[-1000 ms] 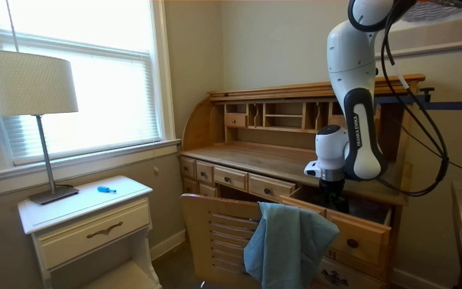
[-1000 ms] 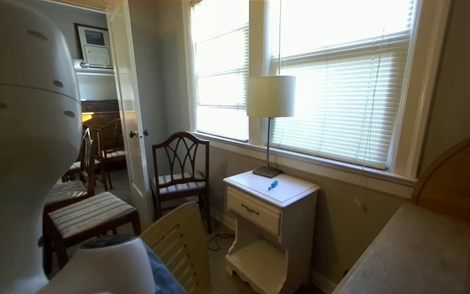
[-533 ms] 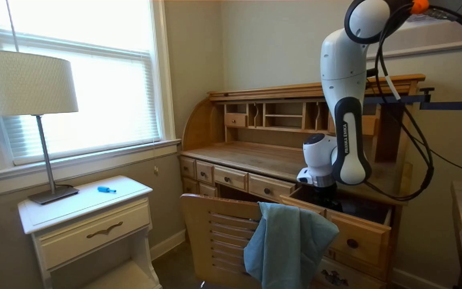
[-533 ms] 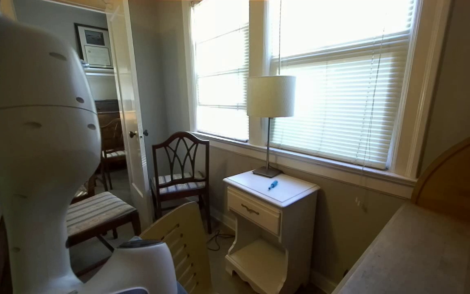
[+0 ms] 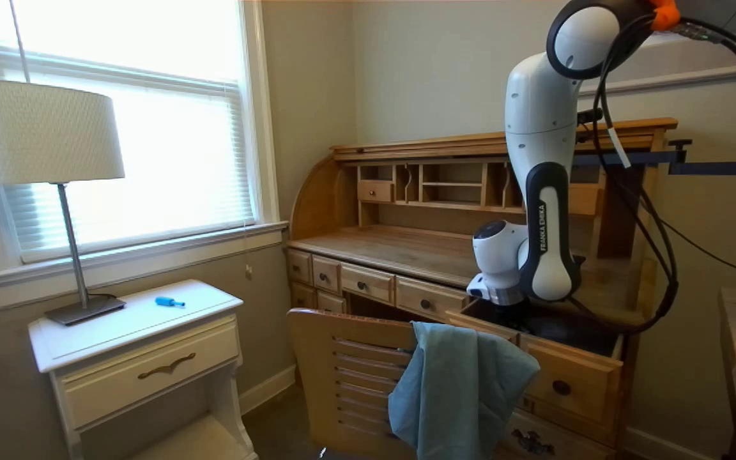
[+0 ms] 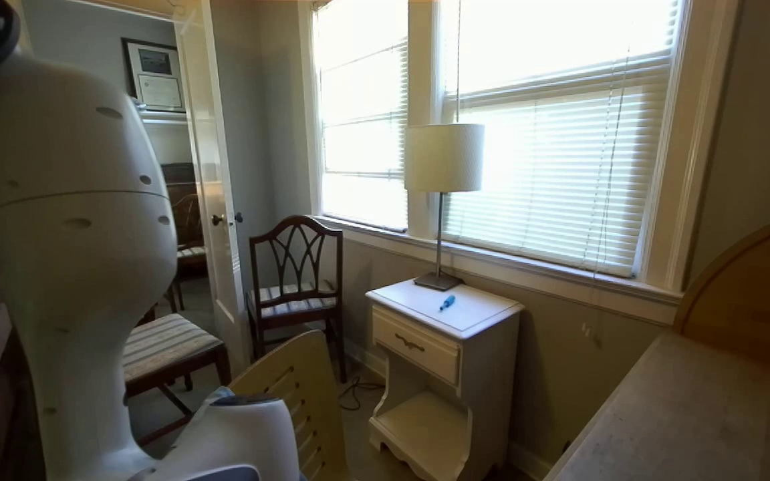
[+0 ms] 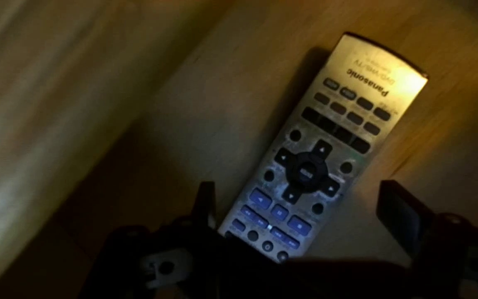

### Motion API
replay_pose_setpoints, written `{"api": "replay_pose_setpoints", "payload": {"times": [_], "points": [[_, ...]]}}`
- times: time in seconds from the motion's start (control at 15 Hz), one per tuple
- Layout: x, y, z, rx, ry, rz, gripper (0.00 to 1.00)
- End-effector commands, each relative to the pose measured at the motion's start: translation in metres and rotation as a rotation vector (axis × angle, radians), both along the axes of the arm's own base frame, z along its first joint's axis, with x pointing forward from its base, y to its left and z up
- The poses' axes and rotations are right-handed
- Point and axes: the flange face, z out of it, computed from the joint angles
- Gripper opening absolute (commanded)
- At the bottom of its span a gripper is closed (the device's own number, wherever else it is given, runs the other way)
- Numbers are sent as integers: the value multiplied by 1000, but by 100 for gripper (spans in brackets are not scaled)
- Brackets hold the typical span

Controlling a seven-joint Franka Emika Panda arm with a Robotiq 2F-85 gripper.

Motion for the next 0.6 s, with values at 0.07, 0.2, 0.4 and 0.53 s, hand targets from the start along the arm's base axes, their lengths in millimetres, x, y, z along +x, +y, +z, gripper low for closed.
{"api": "replay_pose_setpoints", "payload": {"times": [0.07, 0.2, 0.4, 0.53], "points": [[2, 3, -9, -34, -15, -91, 100], [3, 3, -13, -40, -29, -151, 100], [0, -4, -7, -37, -34, -152, 100], [1, -4, -8, -38, -34, -156, 100]]}}
